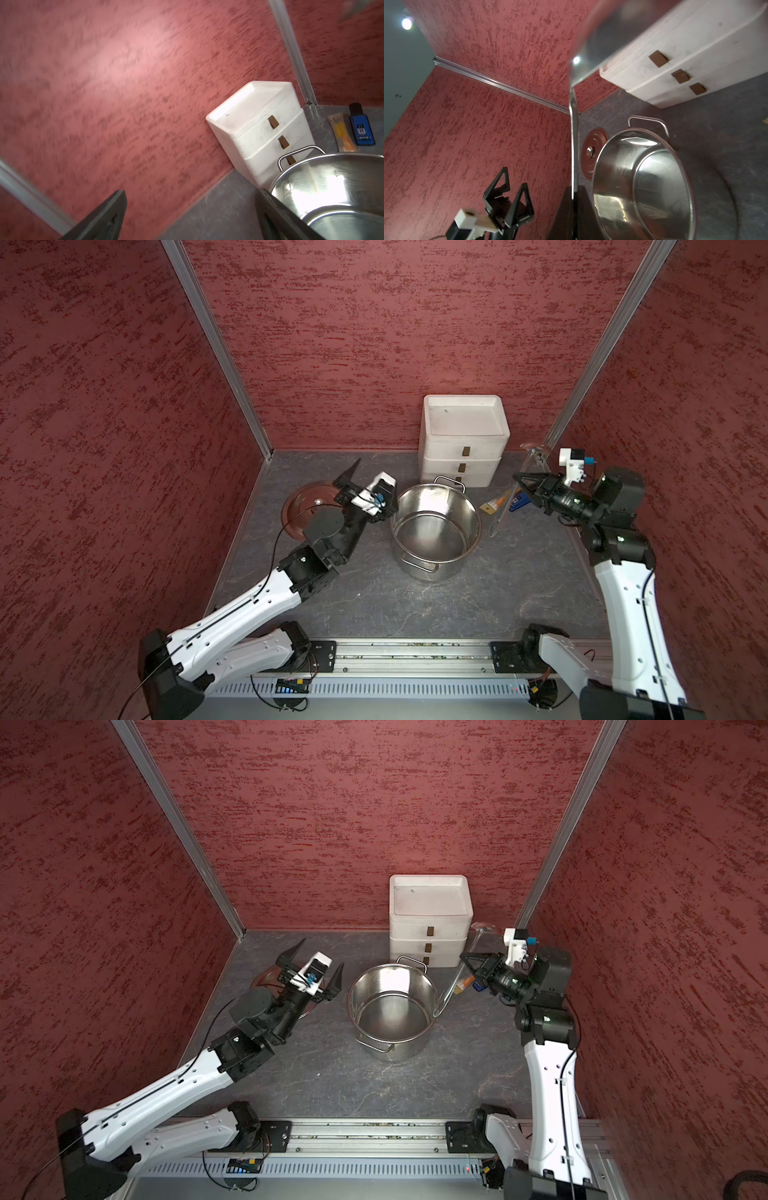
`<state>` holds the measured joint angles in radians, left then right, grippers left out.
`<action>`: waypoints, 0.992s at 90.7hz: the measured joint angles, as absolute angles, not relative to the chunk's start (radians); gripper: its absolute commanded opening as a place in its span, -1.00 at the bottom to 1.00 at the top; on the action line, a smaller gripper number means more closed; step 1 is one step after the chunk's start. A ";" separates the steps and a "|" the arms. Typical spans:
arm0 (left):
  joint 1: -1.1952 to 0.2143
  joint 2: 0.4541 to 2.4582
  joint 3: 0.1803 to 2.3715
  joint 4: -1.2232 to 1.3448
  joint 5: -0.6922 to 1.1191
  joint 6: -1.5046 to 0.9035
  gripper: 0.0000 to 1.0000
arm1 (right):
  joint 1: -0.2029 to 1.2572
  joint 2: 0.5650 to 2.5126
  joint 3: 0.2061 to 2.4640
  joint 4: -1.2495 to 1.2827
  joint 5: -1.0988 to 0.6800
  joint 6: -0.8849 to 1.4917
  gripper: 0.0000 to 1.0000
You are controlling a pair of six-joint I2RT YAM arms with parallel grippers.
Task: Stir the soup with a spoon
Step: Place the spoon at the center of the board.
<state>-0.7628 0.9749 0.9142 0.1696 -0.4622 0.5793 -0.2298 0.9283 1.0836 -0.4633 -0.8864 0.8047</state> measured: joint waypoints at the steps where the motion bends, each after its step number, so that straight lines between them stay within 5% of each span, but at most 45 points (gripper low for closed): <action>1: -0.750 0.974 0.921 0.154 -0.465 0.556 1.00 | -0.241 0.913 1.060 -0.466 -0.886 0.803 -1.00; 42: -0.437 0.942 1.010 -0.323 -0.421 -0.023 1.00 | -0.344 0.639 0.424 -0.464 -0.825 0.707 -1.00; 90: -0.416 0.906 1.010 -0.356 -0.416 -0.065 1.00 | -0.271 0.995 0.247 -0.168 -0.827 0.576 -1.00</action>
<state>-0.4156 0.9062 1.0096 -0.3561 -0.4164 -0.0650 -0.2710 0.9951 0.2474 -0.1680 -0.8268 0.5758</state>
